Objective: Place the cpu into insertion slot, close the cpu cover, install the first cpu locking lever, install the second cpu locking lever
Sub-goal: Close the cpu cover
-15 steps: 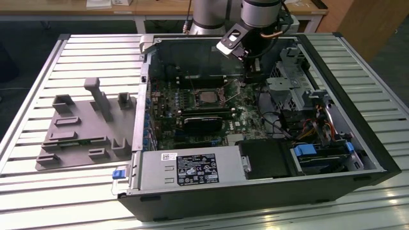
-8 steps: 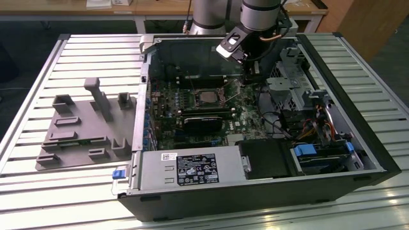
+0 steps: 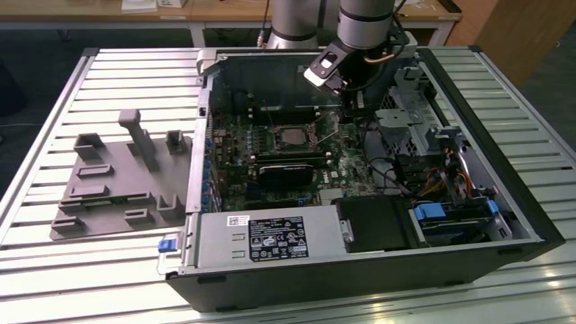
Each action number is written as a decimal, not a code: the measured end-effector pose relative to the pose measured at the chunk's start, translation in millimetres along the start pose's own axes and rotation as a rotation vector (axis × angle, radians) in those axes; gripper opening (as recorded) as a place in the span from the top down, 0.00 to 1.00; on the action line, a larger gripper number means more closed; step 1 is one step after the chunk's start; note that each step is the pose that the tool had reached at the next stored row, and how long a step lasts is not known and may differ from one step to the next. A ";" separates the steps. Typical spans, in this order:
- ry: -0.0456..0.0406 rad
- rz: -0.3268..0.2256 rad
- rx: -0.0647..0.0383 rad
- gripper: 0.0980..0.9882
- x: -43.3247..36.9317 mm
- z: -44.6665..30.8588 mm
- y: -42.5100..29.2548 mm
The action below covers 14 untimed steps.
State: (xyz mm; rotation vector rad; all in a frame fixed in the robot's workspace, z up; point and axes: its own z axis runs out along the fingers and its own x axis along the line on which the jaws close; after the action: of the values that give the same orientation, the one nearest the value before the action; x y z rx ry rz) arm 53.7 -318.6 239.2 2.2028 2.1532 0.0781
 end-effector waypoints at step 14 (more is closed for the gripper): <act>-0.0027 -0.001 0.083 1.00 0.0 1.5 0.4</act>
State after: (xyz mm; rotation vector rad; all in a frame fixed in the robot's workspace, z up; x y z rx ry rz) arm 54.3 -318.6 237.7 2.2442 2.1943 -0.0145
